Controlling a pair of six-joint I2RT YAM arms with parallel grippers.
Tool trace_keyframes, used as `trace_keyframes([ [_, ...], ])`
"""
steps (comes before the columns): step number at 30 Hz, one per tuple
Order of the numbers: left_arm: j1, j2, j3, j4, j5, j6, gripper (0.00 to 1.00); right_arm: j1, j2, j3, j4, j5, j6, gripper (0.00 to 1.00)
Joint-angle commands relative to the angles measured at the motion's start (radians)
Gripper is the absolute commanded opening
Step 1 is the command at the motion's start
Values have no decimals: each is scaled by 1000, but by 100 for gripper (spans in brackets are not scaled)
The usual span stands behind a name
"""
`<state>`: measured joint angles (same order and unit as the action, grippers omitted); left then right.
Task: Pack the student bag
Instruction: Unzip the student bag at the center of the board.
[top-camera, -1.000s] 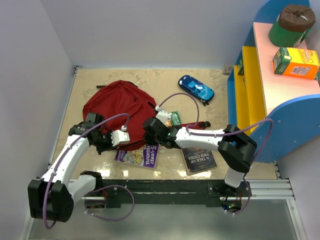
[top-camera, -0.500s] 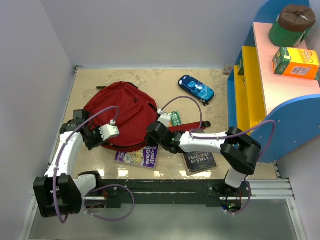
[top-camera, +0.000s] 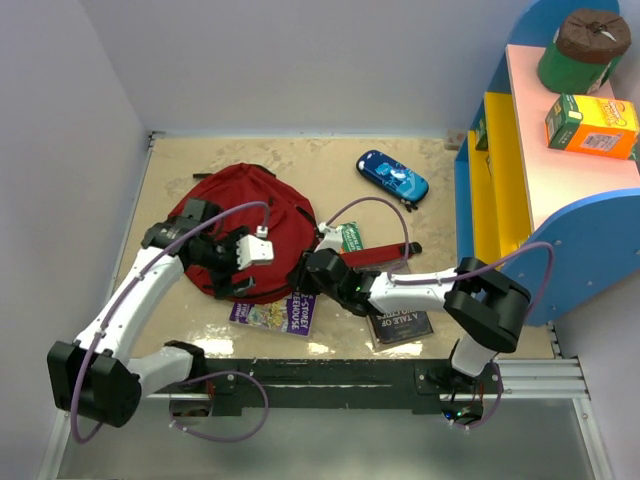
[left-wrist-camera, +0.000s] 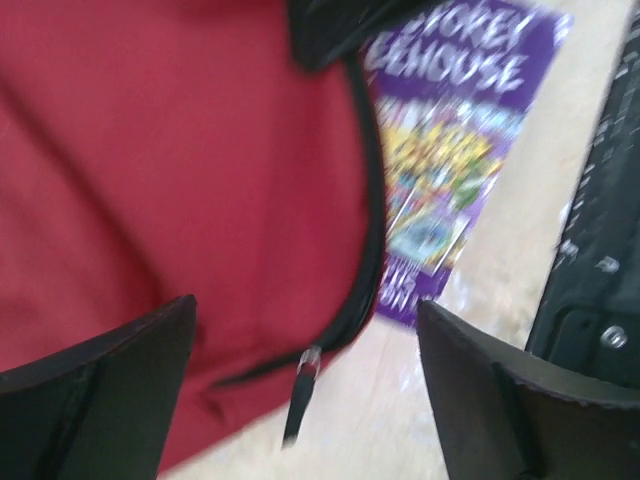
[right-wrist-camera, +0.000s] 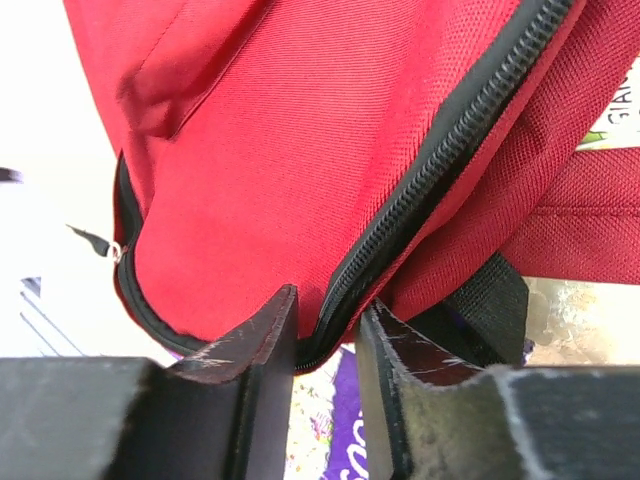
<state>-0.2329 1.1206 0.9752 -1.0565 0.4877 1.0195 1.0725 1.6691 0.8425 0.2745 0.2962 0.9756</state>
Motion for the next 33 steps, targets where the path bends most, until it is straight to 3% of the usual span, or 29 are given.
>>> trace_keyframes([
  [1,-107,85,-29,119,103,-143,98,3,-74,-58,123,4,-34,35],
  [12,-135,130,-105,406,26,-217,100,3,-124,-140,164,17,-6,36],
  [20,-138,145,-173,458,-6,-208,89,1,-115,-152,154,15,3,34],
  [33,-140,131,-130,357,126,-211,91,6,-118,-200,176,12,15,31],
])
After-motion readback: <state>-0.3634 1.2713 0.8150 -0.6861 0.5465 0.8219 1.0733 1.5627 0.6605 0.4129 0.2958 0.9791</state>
